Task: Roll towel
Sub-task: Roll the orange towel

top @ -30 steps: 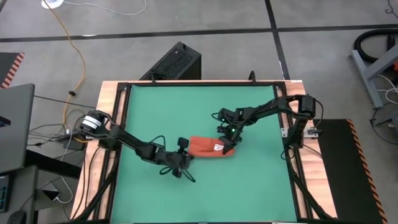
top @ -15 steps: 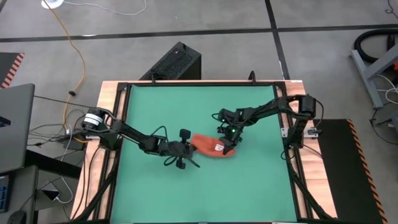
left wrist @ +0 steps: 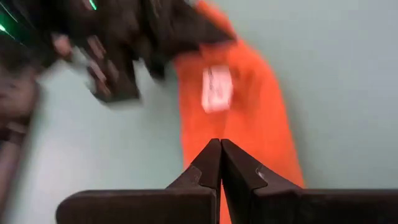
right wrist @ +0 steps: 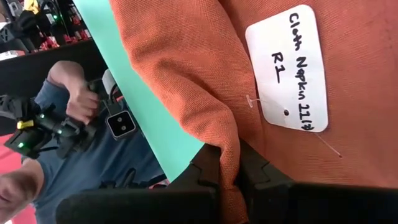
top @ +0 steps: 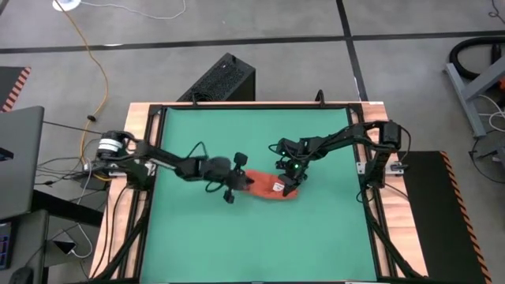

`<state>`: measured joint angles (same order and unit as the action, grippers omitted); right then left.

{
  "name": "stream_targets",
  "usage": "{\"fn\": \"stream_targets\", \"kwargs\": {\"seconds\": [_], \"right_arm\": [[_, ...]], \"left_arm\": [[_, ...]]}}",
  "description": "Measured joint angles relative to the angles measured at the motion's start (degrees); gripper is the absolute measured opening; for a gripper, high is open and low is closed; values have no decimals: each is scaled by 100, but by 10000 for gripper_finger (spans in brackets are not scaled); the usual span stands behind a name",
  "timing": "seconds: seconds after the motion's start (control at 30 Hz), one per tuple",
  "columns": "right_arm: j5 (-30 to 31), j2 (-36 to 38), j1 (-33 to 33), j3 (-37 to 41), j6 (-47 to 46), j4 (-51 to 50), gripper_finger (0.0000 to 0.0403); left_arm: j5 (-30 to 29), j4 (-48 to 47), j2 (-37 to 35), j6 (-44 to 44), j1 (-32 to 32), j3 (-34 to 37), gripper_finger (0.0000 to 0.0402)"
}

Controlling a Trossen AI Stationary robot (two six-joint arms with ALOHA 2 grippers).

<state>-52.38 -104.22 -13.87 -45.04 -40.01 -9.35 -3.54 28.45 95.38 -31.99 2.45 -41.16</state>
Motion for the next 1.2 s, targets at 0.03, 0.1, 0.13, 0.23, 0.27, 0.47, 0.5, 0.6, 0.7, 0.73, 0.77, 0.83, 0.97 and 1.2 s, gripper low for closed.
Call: {"fn": "stream_targets", "kwargs": {"seconds": [0.03,0.1,0.13,0.23,0.27,0.47,0.5,0.6,0.7,0.73,0.77,0.83,0.97,1.2], "right_arm": [[0,0,0,2,16,1,29],[4,0,0,2,69,20,29],[8,0,0,4,83,33,29],[14,0,-2,3,67,45,29],[14,0,0,2,59,48,29],[13,0,-7,4,20,95,29],[9,0,-15,4,13,99,29],[-37,0,-61,4,12,102,29],[-95,0,-93,3,-29,124,30],[-104,-1,-111,1,-58,135,32],[-105,-1,-138,0,-72,137,33],[-103,-2,-168,-2,-110,143,35],[-101,-2,-192,4,-5,163,39],[364,322,-416,2,285,257,66]], "left_arm": [[238,-55,97,26,-161,4,0],[445,-146,250,-41,-402,15,0],[629,-128,297,-96,-491,14,0],[1117,-122,449,-197,-647,1,0],[1149,-209,504,-197,-673,-2,0],[1638,-833,521,-185,-693,-65,0],[1665,-920,520,-155,-685,-65,0],[1885,-1291,519,-24,-713,-65,0],[2077,-1560,511,210,-768,-73,0],[2094,-1639,510,252,-779,-73,0],[2106,-1682,510,262,-784,-73,0],[2113,-1699,510,274,-786,-73,0],[2203,-1596,510,298,-790,-73,0],[2335,-1612,510,412,-788,-69,0]]}}
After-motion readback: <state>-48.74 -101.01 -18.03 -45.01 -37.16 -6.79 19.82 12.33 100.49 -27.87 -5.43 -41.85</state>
